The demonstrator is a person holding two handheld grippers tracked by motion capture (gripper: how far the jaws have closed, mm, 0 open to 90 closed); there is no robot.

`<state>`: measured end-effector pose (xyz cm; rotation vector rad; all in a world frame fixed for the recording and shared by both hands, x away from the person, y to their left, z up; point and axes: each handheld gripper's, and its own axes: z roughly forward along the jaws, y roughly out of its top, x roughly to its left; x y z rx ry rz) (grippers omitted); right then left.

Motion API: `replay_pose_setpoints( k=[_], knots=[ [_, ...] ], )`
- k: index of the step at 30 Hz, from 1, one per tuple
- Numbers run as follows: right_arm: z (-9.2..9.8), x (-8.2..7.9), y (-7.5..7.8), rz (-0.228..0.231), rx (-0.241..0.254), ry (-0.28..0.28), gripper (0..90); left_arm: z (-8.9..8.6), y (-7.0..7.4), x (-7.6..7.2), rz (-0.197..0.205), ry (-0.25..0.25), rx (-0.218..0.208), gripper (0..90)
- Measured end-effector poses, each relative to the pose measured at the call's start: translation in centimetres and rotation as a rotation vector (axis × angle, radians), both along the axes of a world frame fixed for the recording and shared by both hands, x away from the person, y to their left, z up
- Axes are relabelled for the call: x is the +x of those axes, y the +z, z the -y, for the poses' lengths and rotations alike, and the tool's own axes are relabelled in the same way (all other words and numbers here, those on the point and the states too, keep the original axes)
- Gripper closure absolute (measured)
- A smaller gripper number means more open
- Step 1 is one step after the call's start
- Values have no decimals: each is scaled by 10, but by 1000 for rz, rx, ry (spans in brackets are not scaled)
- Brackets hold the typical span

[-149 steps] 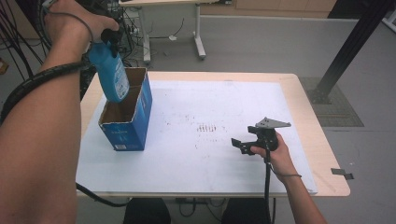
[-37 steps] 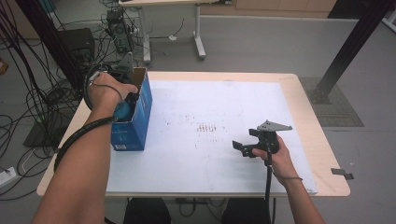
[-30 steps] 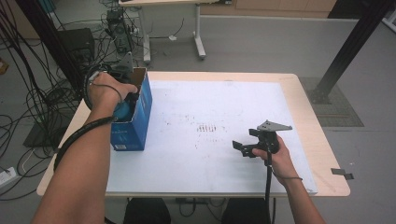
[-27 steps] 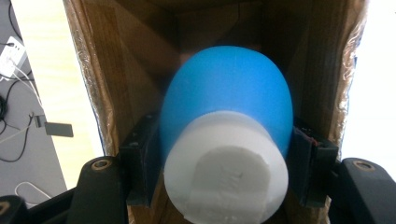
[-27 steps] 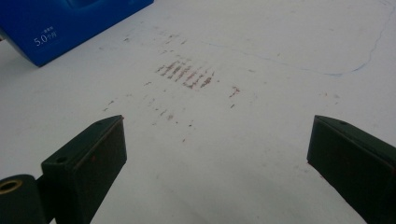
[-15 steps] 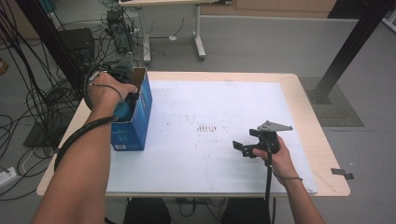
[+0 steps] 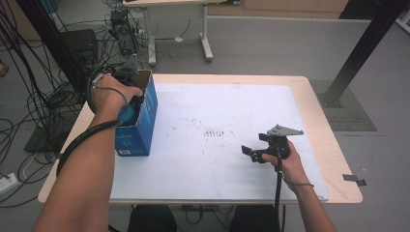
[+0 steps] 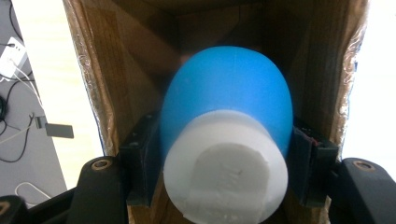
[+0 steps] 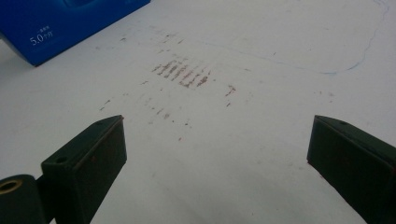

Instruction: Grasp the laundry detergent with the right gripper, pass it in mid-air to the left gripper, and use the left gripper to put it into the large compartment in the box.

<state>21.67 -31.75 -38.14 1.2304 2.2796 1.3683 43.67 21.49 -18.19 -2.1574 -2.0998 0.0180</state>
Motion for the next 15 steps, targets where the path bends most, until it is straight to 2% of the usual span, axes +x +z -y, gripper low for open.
replay_pose_setpoints(
  k=[15],
  knots=[
    [0, 1, 0, 0, 0, 1, 44, -1, 0, 1, -2, -1, -1, 375]
  ],
)
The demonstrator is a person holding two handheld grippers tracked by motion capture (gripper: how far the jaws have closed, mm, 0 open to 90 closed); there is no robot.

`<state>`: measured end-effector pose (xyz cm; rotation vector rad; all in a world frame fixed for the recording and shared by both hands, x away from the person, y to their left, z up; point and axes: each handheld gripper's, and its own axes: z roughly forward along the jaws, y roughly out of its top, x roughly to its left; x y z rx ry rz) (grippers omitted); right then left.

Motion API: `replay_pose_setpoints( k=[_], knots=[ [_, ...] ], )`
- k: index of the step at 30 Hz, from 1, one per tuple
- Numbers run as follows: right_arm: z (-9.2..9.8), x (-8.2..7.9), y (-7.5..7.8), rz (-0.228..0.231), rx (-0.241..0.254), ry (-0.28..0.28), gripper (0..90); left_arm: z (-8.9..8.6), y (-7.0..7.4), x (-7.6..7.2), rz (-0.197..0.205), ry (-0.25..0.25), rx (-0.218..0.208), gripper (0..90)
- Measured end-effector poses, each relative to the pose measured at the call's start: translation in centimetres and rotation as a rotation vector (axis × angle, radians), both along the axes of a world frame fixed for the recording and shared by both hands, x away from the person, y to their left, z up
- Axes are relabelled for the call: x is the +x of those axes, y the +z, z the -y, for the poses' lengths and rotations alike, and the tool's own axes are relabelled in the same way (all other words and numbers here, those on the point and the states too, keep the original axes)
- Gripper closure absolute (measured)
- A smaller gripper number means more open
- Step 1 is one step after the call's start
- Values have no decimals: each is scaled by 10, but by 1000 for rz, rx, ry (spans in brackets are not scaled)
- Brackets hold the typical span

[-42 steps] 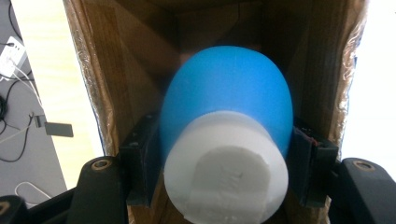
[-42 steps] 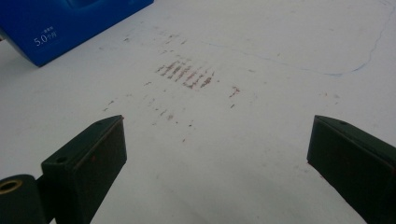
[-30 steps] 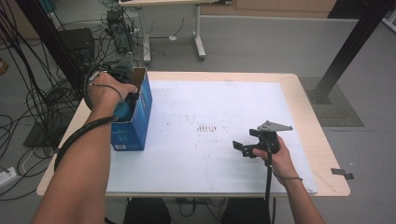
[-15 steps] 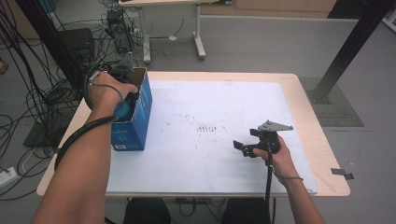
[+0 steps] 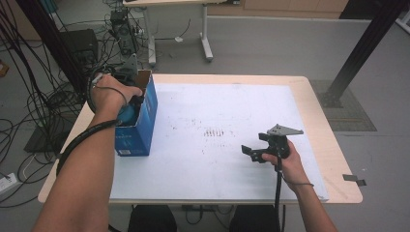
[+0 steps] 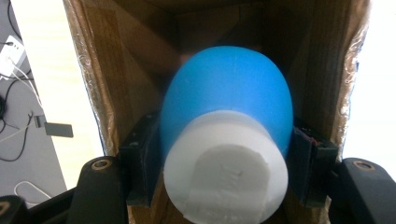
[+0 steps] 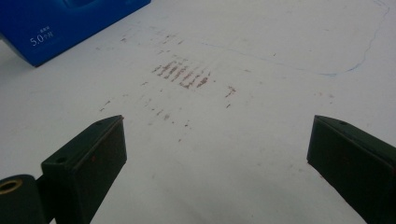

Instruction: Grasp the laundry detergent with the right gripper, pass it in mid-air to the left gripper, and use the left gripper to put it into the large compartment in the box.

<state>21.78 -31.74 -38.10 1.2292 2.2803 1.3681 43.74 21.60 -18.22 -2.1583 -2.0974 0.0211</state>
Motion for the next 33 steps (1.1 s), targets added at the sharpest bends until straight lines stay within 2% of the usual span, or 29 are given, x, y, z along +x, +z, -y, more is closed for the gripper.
replay_pose_setpoints(
  k=[33],
  knots=[
    [-1, 1, 2, 5, -8, 2, 44, 2, 0, 0, -3, 8, 5, 375]
  ],
)
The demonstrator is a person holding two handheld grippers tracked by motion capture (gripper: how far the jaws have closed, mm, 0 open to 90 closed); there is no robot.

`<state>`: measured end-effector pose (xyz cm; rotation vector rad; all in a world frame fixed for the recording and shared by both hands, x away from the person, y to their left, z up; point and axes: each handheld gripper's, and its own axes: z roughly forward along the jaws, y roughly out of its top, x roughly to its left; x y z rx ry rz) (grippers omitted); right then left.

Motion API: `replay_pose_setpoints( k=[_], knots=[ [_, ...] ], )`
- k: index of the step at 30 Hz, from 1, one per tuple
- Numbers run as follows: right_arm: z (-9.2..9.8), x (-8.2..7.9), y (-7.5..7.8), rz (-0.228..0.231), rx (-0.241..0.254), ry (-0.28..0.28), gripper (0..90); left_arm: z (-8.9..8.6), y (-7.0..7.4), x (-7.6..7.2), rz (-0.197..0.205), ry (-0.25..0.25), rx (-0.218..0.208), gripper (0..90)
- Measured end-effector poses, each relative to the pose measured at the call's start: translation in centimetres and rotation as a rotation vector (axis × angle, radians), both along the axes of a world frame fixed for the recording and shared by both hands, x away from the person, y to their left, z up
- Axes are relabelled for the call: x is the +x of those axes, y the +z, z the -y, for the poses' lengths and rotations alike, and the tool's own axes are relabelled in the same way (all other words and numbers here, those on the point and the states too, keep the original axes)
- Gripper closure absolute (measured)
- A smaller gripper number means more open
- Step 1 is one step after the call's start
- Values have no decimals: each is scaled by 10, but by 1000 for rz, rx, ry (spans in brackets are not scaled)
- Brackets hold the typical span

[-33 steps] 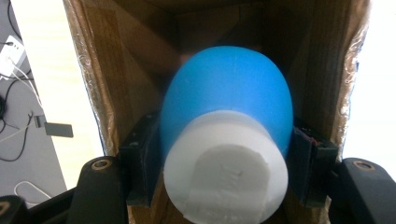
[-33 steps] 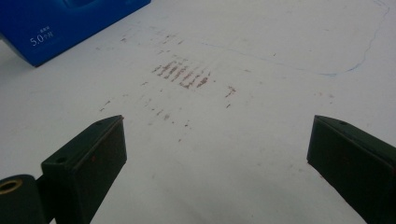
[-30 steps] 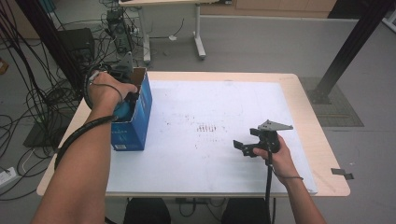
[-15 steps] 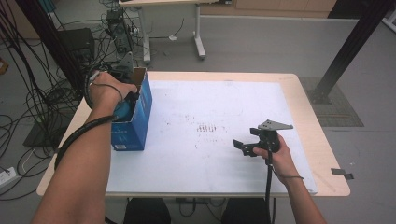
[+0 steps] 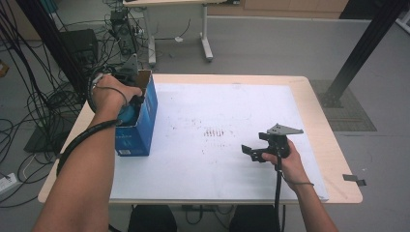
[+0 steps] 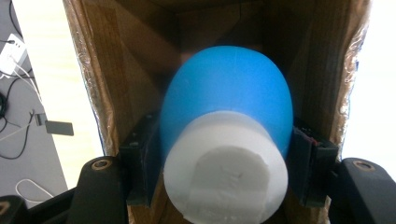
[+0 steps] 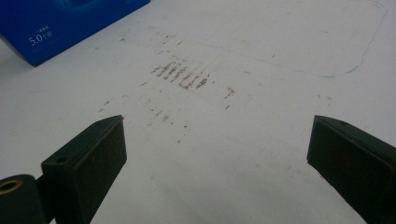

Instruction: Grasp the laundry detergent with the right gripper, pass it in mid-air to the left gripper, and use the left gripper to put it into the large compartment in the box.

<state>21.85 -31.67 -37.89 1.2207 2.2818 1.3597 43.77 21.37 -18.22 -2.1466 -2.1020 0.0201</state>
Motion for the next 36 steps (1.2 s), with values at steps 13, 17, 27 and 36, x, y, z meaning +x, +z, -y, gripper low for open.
replay_pose_setpoints(
  k=[13, 17, 27, 36],
  knots=[
    [1, -1, 0, -1, 3, -3, 44, 0, 0, 0, -3, -3, 2, 376],
    [1, -1, 0, -1, 5, -3, 44, 1, 0, 0, -1, 1, 3, 376],
    [1, -1, -1, -2, 7, -4, 44, -2, 0, 0, -4, 1, -5, 374],
    [-1, 0, -3, -6, 12, -1, 45, -3, 0, 1, -8, -2, -11, 373]
  ],
)
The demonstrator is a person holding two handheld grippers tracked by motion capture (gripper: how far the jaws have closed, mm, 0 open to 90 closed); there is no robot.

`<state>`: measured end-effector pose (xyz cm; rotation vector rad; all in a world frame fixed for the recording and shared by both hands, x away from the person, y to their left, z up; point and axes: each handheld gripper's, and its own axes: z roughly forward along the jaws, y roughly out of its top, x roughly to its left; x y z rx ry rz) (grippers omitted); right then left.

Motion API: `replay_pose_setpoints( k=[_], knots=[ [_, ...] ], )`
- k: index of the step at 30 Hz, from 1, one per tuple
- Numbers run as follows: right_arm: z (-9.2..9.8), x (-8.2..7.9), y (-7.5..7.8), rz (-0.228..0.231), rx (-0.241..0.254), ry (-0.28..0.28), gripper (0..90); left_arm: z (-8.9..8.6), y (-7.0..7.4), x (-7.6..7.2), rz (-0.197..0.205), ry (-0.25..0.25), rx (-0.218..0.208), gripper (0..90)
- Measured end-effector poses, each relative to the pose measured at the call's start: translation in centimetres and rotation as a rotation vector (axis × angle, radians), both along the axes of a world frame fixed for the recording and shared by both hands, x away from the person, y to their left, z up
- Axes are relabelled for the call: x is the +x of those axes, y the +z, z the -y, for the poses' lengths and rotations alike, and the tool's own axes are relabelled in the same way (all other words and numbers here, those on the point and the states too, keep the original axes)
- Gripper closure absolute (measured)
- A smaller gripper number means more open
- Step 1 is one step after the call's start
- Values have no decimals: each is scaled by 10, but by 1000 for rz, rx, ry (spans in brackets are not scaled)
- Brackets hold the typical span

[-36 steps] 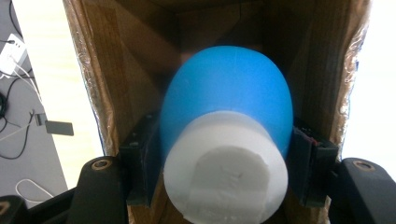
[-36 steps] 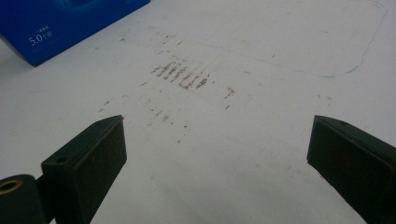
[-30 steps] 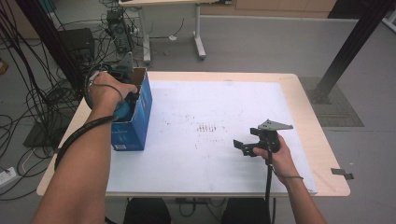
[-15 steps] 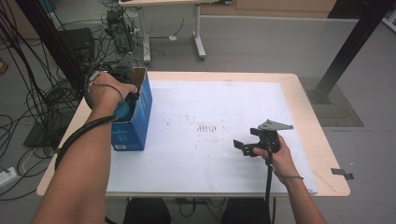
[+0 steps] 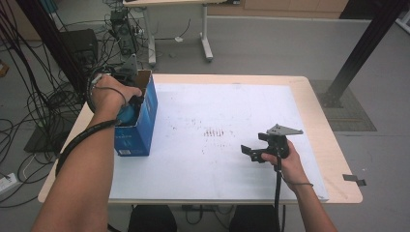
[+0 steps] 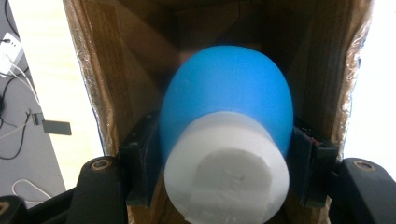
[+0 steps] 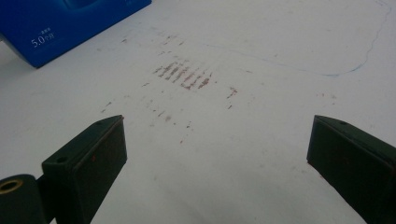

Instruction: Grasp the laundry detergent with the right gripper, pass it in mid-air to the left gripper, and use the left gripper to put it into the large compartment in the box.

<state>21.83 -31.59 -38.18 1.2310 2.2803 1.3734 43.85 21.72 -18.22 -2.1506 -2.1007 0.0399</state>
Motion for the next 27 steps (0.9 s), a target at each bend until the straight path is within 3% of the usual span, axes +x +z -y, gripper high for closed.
replay_pose_setpoints(
  k=[13, 27],
  knots=[
    [-1, 1, -2, -5, 4, 0, 45, 0, -1, 1, 0, 2, -5, 369],
    [-2, 2, -2, -5, 3, 3, 46, -10, -2, 3, -17, 15, -44, 366]
  ],
)
